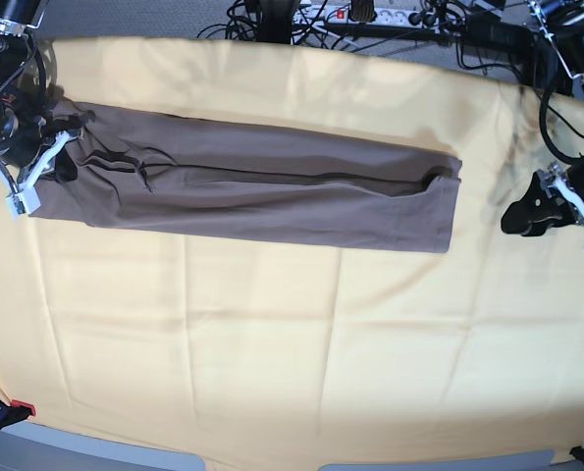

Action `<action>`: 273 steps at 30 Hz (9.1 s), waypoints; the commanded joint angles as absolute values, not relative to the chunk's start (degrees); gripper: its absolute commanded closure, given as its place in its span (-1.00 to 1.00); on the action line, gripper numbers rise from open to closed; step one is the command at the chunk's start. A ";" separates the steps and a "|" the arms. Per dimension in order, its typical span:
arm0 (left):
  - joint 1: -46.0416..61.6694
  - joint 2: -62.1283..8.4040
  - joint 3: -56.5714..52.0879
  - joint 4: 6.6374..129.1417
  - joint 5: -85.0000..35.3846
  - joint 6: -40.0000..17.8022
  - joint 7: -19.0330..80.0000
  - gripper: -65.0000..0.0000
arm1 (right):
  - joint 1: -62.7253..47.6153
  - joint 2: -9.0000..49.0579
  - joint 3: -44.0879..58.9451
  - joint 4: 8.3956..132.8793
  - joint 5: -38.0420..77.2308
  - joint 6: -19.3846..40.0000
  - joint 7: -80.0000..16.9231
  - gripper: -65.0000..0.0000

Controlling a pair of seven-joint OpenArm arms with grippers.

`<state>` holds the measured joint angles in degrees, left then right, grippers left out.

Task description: Fold the T-shirt properly

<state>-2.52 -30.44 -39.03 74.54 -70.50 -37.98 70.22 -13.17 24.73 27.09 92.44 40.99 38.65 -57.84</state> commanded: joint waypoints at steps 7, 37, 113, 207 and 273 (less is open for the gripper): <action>-3.53 -29.32 -36.36 75.35 -70.30 -38.09 64.71 -0.20 | -12.69 25.74 27.31 92.84 42.15 38.79 -59.24 1.00; -3.53 -17.15 -25.63 75.31 -63.09 -36.14 64.07 0.10 | -12.69 25.74 27.31 92.84 42.15 38.79 -59.16 1.00; -8.01 7.64 -12.95 80.01 -85.00 -38.15 79.57 -0.11 | -12.67 26.83 27.31 92.84 45.58 38.79 -60.69 1.00; -4.71 -27.64 -23.11 86.37 -69.30 -38.13 69.95 1.00 | -13.47 24.62 44.93 73.76 72.27 40.00 -70.52 -0.35; -4.62 -27.94 -23.11 86.37 -69.54 -38.13 69.95 1.00 | -5.91 3.36 6.22 117.32 55.11 40.00 -64.07 -0.54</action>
<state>-3.66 -26.81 -22.63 85.36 -68.14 -38.00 70.98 -6.90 3.05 6.02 116.25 53.54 39.70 -65.52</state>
